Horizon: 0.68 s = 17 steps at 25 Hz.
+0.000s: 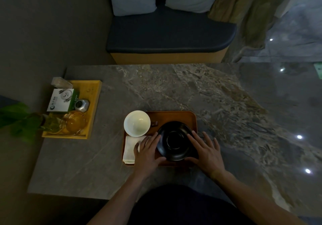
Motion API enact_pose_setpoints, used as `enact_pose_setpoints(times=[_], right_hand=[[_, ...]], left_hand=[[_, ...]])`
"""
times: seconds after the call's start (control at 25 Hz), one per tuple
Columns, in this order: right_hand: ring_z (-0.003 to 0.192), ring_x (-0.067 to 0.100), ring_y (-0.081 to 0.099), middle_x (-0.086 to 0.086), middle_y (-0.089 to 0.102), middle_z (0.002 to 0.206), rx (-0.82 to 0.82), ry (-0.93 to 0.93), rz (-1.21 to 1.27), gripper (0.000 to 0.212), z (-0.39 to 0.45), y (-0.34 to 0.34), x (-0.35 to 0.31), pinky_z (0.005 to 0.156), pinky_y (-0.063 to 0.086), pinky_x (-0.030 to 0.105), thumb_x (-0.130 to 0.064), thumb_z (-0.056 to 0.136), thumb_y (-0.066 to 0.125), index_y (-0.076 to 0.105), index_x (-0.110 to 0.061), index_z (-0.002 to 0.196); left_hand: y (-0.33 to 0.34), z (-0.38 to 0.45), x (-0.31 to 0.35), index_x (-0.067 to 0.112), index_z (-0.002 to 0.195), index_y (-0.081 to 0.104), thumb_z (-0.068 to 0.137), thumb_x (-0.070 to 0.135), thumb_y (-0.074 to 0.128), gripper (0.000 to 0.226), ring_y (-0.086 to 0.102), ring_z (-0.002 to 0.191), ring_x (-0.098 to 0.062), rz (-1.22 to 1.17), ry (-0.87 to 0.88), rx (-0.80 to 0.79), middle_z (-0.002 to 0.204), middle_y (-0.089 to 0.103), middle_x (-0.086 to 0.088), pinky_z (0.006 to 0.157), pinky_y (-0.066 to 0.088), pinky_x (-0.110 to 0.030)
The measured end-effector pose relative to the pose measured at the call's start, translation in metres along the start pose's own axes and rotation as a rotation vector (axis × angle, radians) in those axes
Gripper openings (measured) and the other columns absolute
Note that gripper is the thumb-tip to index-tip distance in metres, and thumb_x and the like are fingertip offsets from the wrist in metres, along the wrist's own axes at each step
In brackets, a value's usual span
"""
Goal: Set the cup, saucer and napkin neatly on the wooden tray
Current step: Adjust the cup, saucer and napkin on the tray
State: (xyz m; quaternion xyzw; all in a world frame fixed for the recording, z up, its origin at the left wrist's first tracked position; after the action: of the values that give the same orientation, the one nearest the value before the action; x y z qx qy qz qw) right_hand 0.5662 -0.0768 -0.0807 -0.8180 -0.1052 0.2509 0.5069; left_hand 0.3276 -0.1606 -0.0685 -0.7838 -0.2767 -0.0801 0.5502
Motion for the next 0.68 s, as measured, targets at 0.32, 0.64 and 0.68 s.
enact_pose_setpoints(times=[0.32,0.64,0.68], right_hand=[[0.146,0.027,0.008,-0.019,0.002,0.158,0.0,0.028,0.015,0.092,-0.0017,-0.0016,-0.0027,0.114,0.01,0.061,-0.075,0.077,0.049,-0.004,-0.048,0.147],[0.147,0.028,0.003,-0.017,-0.002,0.158,-0.017,0.02,0.005,0.094,-0.0013,-0.0029,-0.0043,0.115,0.01,0.058,-0.077,0.076,0.047,-0.008,-0.048,0.146],[0.147,0.028,0.001,-0.016,-0.004,0.157,-0.015,0.013,0.007,0.092,-0.0031,-0.003,-0.0047,0.115,0.01,0.057,-0.078,0.076,0.044,-0.009,-0.049,0.146]], left_hand=[[-0.0017,0.0033,0.0002,0.042,0.15,0.012,0.08,0.047,0.069,0.09,0.006,0.147,-0.011,0.003,-0.005,-0.029,0.16,0.009,0.02,0.115,0.008,-0.053],[-0.0026,-0.0008,-0.0004,0.041,0.15,0.013,0.082,0.051,0.066,0.088,0.005,0.147,-0.012,0.013,0.016,0.001,0.16,0.009,0.019,0.115,0.006,-0.051],[-0.0032,-0.0032,-0.001,0.04,0.151,0.014,0.082,0.052,0.065,0.086,0.005,0.147,-0.012,0.007,0.016,0.015,0.16,0.011,0.017,0.115,0.007,-0.05]])
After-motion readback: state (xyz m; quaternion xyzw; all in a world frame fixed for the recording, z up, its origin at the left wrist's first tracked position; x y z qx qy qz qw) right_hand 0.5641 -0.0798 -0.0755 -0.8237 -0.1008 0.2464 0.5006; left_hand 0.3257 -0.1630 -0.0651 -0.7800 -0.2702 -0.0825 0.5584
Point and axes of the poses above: each hand's wrist, its own z-axis towards the middle knuckle, its own y-axis out of the palm, x = y × z, the point moved 1 cm from there along z, towards the middle knuckle
